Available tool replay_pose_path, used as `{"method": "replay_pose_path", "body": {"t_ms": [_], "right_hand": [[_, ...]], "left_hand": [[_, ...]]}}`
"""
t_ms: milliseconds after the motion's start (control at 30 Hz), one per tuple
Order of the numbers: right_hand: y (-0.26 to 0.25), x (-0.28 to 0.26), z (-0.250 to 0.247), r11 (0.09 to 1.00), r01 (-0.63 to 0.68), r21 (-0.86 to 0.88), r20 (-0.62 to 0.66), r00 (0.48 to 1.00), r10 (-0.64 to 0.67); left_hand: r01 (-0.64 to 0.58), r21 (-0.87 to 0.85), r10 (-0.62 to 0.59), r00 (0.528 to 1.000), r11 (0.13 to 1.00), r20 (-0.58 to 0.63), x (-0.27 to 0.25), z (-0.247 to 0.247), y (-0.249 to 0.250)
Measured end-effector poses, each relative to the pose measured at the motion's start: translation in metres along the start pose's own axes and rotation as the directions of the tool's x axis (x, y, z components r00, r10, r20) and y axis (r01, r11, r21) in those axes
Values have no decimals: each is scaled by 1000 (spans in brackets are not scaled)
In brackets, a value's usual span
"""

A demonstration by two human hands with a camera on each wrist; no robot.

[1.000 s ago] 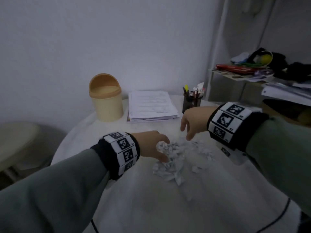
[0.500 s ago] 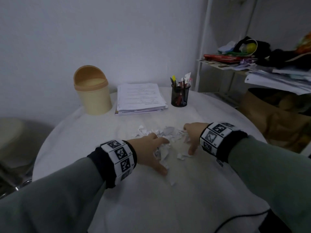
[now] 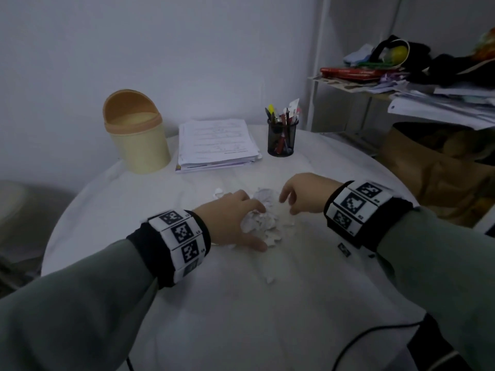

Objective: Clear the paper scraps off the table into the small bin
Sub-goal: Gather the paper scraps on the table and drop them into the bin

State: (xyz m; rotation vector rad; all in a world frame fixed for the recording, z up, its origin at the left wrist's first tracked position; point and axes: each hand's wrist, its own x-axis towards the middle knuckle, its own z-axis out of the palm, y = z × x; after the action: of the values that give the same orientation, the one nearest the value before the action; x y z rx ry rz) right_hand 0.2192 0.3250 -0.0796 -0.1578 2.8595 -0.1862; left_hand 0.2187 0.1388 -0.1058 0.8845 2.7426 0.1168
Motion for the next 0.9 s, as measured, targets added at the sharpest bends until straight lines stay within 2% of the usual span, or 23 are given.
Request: {"method": "replay_pose_path", "body": {"t_ms": [133, 200, 300, 400, 500, 567, 667, 800, 900], "right_hand": [[8, -10, 2, 981, -111, -159, 97, 987, 128], [8, -9, 12, 971, -119, -206, 82, 987, 139], [-4, -11, 21, 965, -65, -253, 48, 996, 80], [-12, -9, 25, 983, 68, -171, 62, 996, -58], [-12, -9, 17, 995, 93, -20, 2, 996, -93], [-6, -7, 10, 998, 59, 16, -20, 998, -58], [2, -5, 9, 999, -23, -36, 30, 999, 24], [2, 6, 19, 987, -114, -113, 94, 988, 125], [-5, 13, 16, 981, -124, -147, 145, 979, 145]], "left_hand": [[-44, 23, 42, 997, 999, 71, -7, 8, 10], [-31, 26, 29, 995, 999, 96, -6, 12, 11], [14, 41, -18, 993, 999, 119, 0, 11, 8], [79, 64, -85, 990, 995, 111, 5, 8, -3], [113, 30, -114, 993, 993, 43, 6, 0, -15], [92, 4, -92, 995, 996, 36, 2, -3, -17], [43, 64, -51, 991, 997, 126, -7, 0, -15], [83, 103, -101, 979, 991, 179, -1, 4, -14], [138, 87, -149, 980, 987, 130, 10, -1, -18]]}}
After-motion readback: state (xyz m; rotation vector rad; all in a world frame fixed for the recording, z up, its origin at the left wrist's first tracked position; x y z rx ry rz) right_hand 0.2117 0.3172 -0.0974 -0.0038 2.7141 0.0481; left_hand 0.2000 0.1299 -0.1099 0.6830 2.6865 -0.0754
